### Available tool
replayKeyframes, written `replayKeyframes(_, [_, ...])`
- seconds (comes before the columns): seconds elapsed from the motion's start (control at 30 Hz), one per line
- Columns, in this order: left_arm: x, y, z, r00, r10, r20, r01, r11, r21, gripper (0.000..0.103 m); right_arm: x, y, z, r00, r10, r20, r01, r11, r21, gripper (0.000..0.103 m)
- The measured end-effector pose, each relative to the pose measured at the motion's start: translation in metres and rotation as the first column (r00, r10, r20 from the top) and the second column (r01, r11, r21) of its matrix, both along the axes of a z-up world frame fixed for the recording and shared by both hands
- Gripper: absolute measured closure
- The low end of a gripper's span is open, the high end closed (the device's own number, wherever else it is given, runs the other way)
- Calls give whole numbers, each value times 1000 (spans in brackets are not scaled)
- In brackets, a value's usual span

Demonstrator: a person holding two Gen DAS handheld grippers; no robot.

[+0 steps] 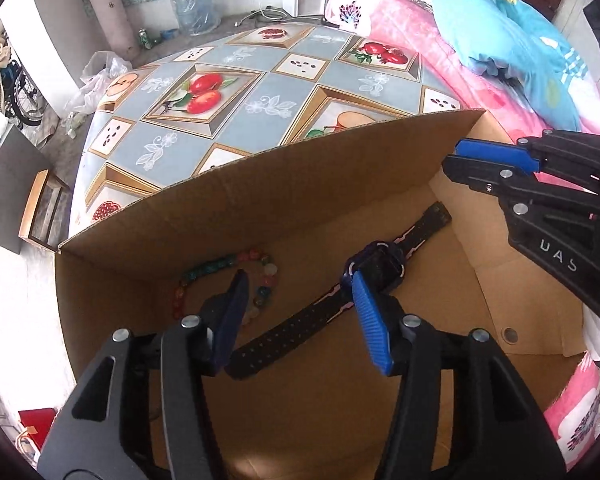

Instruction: Organize jewelry

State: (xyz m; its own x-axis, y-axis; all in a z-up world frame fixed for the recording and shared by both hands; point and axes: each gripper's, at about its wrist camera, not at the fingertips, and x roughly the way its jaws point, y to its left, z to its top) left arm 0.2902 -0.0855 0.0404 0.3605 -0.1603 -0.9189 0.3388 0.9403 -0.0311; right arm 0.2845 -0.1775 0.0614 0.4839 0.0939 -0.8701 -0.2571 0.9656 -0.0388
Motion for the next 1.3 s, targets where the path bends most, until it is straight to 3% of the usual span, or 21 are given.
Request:
replayKeyframes(0.17, [-6, 6, 17, 999, 8, 35, -6, 999, -46, 52, -12, -7, 18, 997, -13, 77, 10, 999, 36, 88])
replayKeyframes(0.37, [-46, 34, 75, 982, 29, 188, -1, 990, -144, 50, -48, -19, 60, 984, -32, 175, 17, 996, 85, 88])
replayKeyframes(0.5, [-100, 78, 116, 940, 94, 327, -22, 976, -216, 42, -96, -31, 90, 970, -46, 239, 6, 986, 165, 87])
replayKeyframes(0.63, [-161, 129, 130, 896, 176, 408, -72, 964, -257, 36, -159, -32, 102, 956, -29, 293, -37, 975, 219, 87])
replayKeyframes(0.77, [-210, 167, 105, 875, 254, 412, -162, 956, -245, 35, -222, -25, 86, 953, -16, 301, -69, 960, 271, 86])
replayKeyframes(0.9, [-242, 180, 43, 898, 299, 322, -222, 941, -254, 35, -265, -8, 40, 972, -23, 234, -58, 941, 333, 85])
replayKeyframes(0.97, [-250, 174, 8, 911, 298, 285, -240, 945, -220, 35, -276, 4, 8, 986, -21, 166, -41, 931, 362, 85])
replayKeyframes(1.13, [-265, 152, -47, 931, 241, 275, -210, 968, -138, 41, -287, 37, -57, 999, -33, 38, 18, 938, 346, 85])
replayKeyframes(1.3, [-251, 137, -67, 945, 170, 280, -144, 983, -113, 51, -283, 50, -75, 999, -20, 26, 10, 942, 335, 85])
